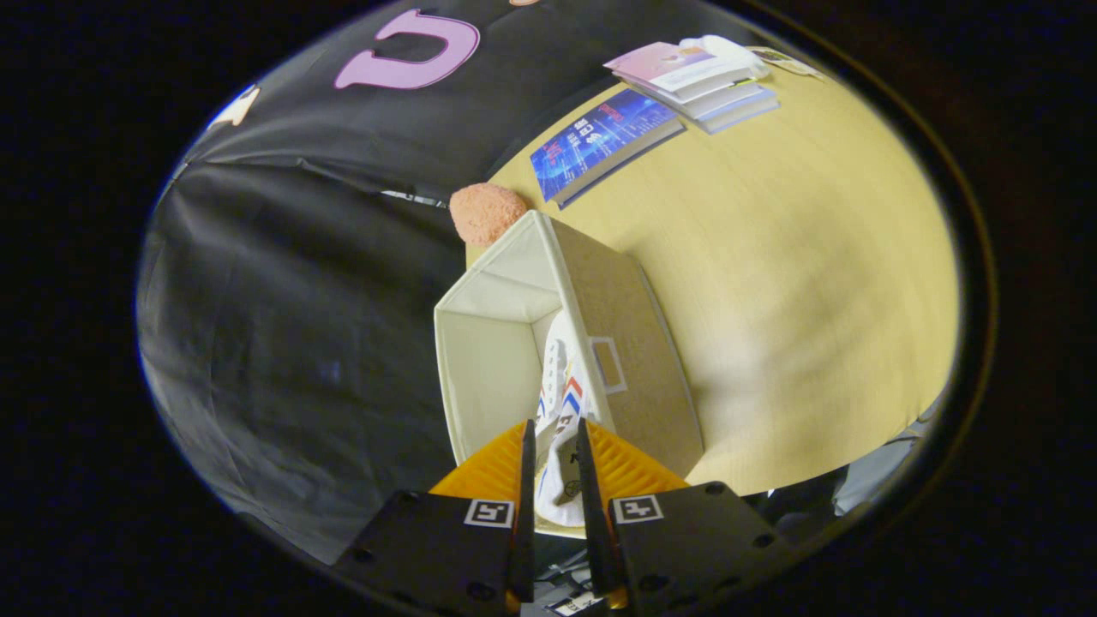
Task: Open the storage box then place both shoes into the box .Put the left shoe in first, then the right shoe, with the right side of both shoes facing outward in a uniform manner.
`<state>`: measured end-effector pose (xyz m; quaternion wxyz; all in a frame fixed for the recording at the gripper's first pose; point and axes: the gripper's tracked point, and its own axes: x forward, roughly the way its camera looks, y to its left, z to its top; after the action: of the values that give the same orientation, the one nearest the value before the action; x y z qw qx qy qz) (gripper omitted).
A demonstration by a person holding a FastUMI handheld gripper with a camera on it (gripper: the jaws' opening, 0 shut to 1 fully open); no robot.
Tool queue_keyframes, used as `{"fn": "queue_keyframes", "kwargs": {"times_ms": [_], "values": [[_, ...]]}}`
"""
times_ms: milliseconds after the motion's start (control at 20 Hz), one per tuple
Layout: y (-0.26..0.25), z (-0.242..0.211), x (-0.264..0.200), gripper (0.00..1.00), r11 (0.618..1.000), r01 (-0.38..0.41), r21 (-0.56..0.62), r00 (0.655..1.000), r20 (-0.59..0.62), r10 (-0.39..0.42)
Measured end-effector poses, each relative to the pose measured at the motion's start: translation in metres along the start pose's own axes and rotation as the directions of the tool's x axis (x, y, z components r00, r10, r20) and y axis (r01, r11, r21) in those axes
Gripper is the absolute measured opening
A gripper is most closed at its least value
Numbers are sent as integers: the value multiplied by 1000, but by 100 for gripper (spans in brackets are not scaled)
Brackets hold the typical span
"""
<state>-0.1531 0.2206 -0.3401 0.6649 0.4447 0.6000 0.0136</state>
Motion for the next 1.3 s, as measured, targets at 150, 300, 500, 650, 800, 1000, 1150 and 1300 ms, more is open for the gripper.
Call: {"fn": "queue_keyframes", "kwargs": {"times_ms": [150,300,500,650,800,1000,1150,1300], "values": [[2,5,-6,28,1000,-27,-4,999,25,27],[5,16,-16,28,999,-53,-1,997,58,53],[-2,41,-33,28,998,-45,-32,988,149,50],[-7,53,-57,28,997,-29,-73,975,217,44],[-12,73,-74,28,992,5,-124,956,292,32],[-12,105,-106,28,971,86,-223,900,435,20],[0,129,-133,27,946,145,-291,834,551,41],[17,152,-172,27,913,202,-353,753,653,86]]}}
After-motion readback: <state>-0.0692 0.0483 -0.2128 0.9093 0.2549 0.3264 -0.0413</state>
